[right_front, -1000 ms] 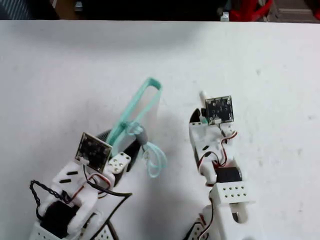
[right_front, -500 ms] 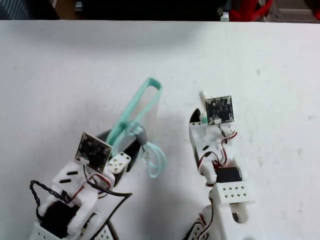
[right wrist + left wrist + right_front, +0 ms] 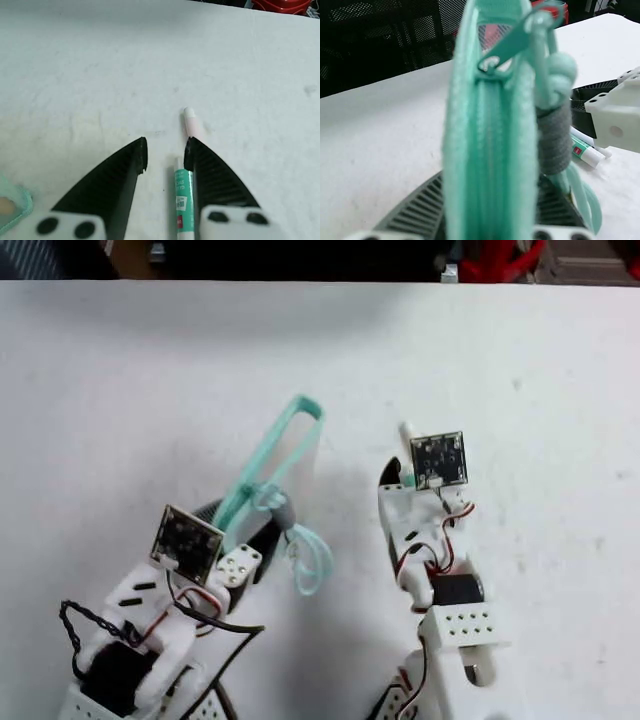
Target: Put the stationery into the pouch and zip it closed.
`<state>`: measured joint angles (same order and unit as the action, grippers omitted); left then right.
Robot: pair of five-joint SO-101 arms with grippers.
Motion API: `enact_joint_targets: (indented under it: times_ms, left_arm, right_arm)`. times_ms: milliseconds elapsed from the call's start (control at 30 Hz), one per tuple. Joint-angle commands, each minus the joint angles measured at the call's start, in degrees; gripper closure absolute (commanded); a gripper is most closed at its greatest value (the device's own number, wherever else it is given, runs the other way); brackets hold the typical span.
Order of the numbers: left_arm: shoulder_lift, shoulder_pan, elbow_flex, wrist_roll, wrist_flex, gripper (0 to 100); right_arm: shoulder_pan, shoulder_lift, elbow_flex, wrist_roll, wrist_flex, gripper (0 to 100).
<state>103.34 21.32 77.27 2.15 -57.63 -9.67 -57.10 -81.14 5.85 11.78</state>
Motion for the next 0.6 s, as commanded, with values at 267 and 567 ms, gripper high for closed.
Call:
enact_joint_targets:
  times_ms: [267, 567]
  left_arm:
    - [-0.7, 1.0, 0.1, 0.4, 0.2, 84]
    - [-0.7, 1.0, 0.1, 0.4, 0.2, 84]
  right_arm:
    - [-0.4, -0.7, 0.2, 0.3, -0.8, 72.0]
    - [-0.4, -0.7, 0.2, 0.5, -0.8, 78.6]
